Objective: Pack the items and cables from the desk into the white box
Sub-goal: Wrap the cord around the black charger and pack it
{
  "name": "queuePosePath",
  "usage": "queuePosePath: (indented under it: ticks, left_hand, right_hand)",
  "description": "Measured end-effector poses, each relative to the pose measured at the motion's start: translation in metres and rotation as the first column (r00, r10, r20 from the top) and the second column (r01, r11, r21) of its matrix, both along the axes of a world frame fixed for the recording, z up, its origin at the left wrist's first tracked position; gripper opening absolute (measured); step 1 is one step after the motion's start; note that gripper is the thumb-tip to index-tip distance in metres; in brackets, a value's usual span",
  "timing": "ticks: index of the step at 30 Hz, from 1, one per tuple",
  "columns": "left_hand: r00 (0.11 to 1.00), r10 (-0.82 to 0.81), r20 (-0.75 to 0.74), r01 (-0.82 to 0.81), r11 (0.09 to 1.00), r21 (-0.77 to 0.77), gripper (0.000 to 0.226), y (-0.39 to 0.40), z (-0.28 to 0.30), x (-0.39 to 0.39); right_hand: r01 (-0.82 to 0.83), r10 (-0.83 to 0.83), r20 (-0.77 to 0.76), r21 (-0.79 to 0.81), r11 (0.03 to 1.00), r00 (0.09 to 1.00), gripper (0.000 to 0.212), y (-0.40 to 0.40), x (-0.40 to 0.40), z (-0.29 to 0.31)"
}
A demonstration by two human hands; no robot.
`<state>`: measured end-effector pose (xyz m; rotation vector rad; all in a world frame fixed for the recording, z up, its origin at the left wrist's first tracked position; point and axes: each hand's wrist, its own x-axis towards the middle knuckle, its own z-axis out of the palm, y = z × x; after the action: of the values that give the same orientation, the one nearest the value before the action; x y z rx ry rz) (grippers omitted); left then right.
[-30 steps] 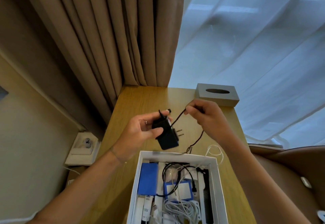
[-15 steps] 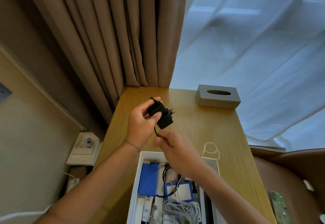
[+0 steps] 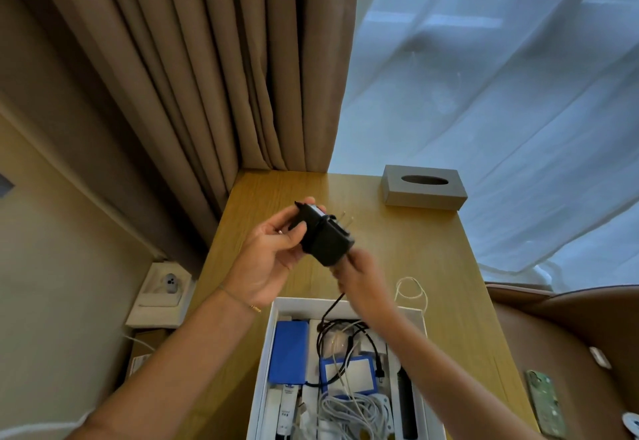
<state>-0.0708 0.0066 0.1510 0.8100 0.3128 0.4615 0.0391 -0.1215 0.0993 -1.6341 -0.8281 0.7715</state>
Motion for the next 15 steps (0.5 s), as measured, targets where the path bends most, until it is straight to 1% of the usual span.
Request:
queuePosePath:
  ticks: [2, 3, 4, 5, 6, 7, 8, 9, 10, 11, 12, 14, 15]
  left_hand:
    - [0.994, 0.109, -0.016, -0.110, 0.992, -0.068, 0.045, 0.000, -0.005, 0.006]
    - [0.986, 0.161, -0.042, -0.164, 0.984, -0.073, 0.044, 0.001, -0.008, 0.009]
    - [0.975, 0.209, -0.078, -0.213, 0.976, -0.051, 0.043, 0.002, -0.011, 0.011]
    - [0.959, 0.255, -0.122, -0.256, 0.967, 0.010, 0.042, 0.004, -0.015, 0.011]
    - [0.933, 0.316, -0.172, -0.295, 0.946, 0.134, 0.042, 0.005, -0.020, 0.011]
    - [0.892, 0.397, -0.218, -0.319, 0.892, 0.322, 0.042, 0.006, -0.024, 0.009]
    - [0.845, 0.478, -0.238, -0.304, 0.797, 0.522, 0.043, 0.007, -0.029, 0.005]
    - [0.817, 0.527, -0.234, -0.253, 0.693, 0.675, 0.044, 0.009, -0.032, 0.002]
    - [0.815, 0.528, -0.237, -0.177, 0.618, 0.766, 0.045, 0.011, -0.036, -0.002]
    - [0.835, 0.482, -0.264, -0.085, 0.589, 0.804, 0.045, 0.014, -0.040, -0.007]
    - [0.861, 0.402, -0.313, 0.026, 0.580, 0.814, 0.046, 0.016, -0.042, -0.012]
    - [0.886, 0.199, -0.418, 0.241, 0.572, 0.784, 0.047, 0.018, -0.040, -0.021]
    - [0.894, 0.110, -0.435, 0.297, 0.584, 0.756, 0.046, 0.019, -0.037, -0.025]
  right_hand:
    - [0.016, -0.017, -0.044, -0.031, 0.999, 0.999, 0.029, 0.006, -0.025, -0.003]
    - [-0.002, 0.000, -0.035, -0.069, 0.998, 0.999, 0.030, 0.008, -0.036, 0.000]
    - [-0.035, 0.034, -0.012, -0.116, 0.993, 0.999, 0.030, 0.009, -0.045, 0.002]
    - [-0.078, 0.084, 0.026, -0.165, 0.983, 0.996, 0.031, 0.009, -0.050, 0.006]
    - [-0.129, 0.149, 0.078, -0.217, 0.968, 0.986, 0.031, 0.007, -0.053, 0.011]
    - [-0.185, 0.227, 0.137, -0.267, 0.946, 0.964, 0.031, 0.003, -0.054, 0.018]
    - [-0.237, 0.304, 0.191, -0.309, 0.921, 0.933, 0.030, -0.001, -0.053, 0.025]
    - [-0.273, 0.359, 0.231, -0.334, 0.902, 0.904, 0.029, -0.004, -0.049, 0.032]
    - [-0.284, 0.385, 0.263, -0.349, 0.893, 0.885, 0.026, -0.007, -0.042, 0.039]
    - [-0.273, 0.389, 0.298, -0.363, 0.891, 0.872, 0.023, -0.009, -0.032, 0.047]
    - [-0.252, 0.383, 0.335, -0.373, 0.893, 0.861, 0.020, -0.011, -0.020, 0.053]
    - [-0.202, 0.363, 0.422, -0.381, 0.902, 0.831, 0.018, -0.012, 0.008, 0.061]
    - [-0.179, 0.358, 0.464, -0.385, 0.905, 0.810, 0.019, -0.012, 0.022, 0.062]
